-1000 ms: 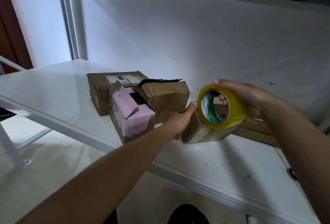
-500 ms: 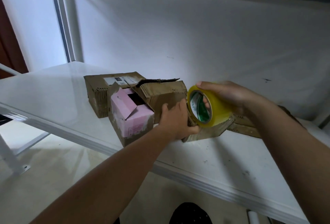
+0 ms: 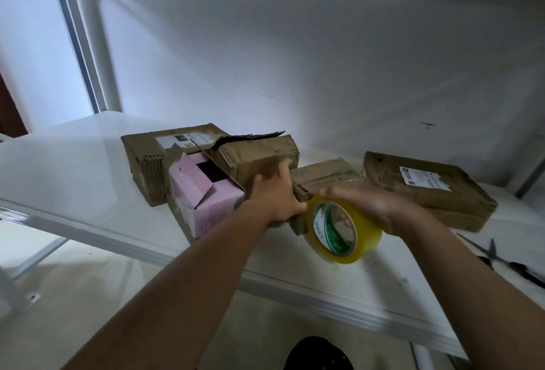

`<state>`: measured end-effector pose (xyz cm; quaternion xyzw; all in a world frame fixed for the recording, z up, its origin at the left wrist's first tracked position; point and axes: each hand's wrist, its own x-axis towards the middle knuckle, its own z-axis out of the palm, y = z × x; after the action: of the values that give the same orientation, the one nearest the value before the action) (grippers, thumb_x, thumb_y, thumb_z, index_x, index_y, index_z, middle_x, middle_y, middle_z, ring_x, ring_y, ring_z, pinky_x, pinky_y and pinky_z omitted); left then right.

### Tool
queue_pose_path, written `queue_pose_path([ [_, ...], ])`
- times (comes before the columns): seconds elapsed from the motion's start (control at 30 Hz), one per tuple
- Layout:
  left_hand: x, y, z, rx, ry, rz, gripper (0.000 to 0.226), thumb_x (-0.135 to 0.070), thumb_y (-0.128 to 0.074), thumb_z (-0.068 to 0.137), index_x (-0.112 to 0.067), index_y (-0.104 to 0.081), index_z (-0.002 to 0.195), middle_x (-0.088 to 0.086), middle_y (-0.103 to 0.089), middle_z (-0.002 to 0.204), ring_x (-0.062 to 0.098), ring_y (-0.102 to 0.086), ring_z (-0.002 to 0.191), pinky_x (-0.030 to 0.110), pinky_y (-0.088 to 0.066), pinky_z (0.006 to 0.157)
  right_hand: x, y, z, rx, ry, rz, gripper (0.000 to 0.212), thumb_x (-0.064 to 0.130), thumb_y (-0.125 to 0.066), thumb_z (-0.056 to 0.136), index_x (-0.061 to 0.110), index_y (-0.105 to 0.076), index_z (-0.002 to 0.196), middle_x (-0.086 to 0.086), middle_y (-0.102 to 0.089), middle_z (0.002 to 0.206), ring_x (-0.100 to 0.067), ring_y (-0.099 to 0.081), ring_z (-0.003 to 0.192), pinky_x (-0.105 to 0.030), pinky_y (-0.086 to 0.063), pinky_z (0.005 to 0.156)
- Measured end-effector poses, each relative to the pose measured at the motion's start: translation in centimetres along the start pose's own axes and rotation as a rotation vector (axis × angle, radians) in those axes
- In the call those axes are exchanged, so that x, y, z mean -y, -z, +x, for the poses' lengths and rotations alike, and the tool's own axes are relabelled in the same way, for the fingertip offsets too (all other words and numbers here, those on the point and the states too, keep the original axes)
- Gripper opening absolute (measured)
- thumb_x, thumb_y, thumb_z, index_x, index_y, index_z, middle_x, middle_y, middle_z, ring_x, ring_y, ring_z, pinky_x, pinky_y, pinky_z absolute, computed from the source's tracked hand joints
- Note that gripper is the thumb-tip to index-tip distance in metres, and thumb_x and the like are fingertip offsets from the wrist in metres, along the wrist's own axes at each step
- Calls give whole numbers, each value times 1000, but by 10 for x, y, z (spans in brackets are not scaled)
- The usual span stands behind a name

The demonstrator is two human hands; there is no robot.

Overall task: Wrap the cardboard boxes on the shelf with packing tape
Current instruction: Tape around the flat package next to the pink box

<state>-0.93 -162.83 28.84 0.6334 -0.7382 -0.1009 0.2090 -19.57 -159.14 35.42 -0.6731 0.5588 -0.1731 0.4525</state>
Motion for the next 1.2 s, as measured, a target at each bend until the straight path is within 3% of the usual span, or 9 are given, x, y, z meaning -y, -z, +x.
queue_pose_path([
  [0.13,-2,6,2,23,65,-66,110,-70,-69,65,-23,-5,141,5,-58,131,25,-53,121,44,-22,105,-7,-14,7,-7,-47,-231,40,58,-58,82,24,-57,104,-3,-59,104,-22,-58,93,-38,-49,88],
  [0.27,-4,6,7,83,138,-123,116,-65,-76,62,-26,-4,143,6,-53,134,29,-51,122,47,-26,106,-3,-15,8,13,-102,-192,36,58,-61,81,23,-59,92,3,-65,80,-12,-64,69,-23,-50,61],
  [0.43,-5,39,19,555,259,-187,137,-42,-81,67,-17,28,145,15,-25,153,34,-32,136,45,-31,111,-1,-15,13,26,-58,-218,25,50,-62,83,25,-59,80,10,-64,58,-5,-63,47,-16,-45,41],
  [0.5,-8,61,19,670,267,-79,117,-46,-75,70,-16,3,152,9,-26,152,30,-32,134,39,-31,109,-2,-15,16,25,-41,-205,24,45,-61,86,23,-56,77,9,-63,50,-5,-60,43,-15,-45,39],
  [0.57,-16,77,20,723,194,-42,69,-51,-61,83,-17,-38,139,5,-39,146,24,-40,129,37,-33,106,-2,-13,17,59,-53,-170,24,41,-61,88,20,-59,77,7,-62,46,-5,-58,38,-12,-42,36],
  [0.6,-23,82,21,726,165,-50,59,-56,-53,88,-18,-48,133,4,-44,144,22,-43,128,39,-32,108,-1,-13,17,77,-68,-177,25,42,-61,88,18,-62,80,5,-63,50,-6,-59,40,-12,-43,37],
  [0.77,-64,62,24,444,195,-107,85,-77,-32,85,-12,-47,137,12,-45,143,32,-50,124,45,-38,104,-3,-7,18,105,-129,-153,41,48,-65,82,12,-63,103,-16,-69,101,-25,-67,91,-25,-54,64],
  [0.93,-66,11,26,105,152,210,81,-74,-24,88,-18,-29,146,11,-38,147,32,-38,131,48,-31,100,-12,-2,11,111,-127,-155,73,68,-66,60,17,-60,112,-8,-68,103,-18,-65,85,-24,-50,64],
  [1.2,-72,16,24,184,361,250,85,-72,-25,89,-11,-22,148,20,-35,145,39,-42,125,48,-37,92,-11,25,11,267,-182,-288,76,67,-63,57,19,-57,115,-5,-66,109,-19,-66,95,-28,-54,78],
])
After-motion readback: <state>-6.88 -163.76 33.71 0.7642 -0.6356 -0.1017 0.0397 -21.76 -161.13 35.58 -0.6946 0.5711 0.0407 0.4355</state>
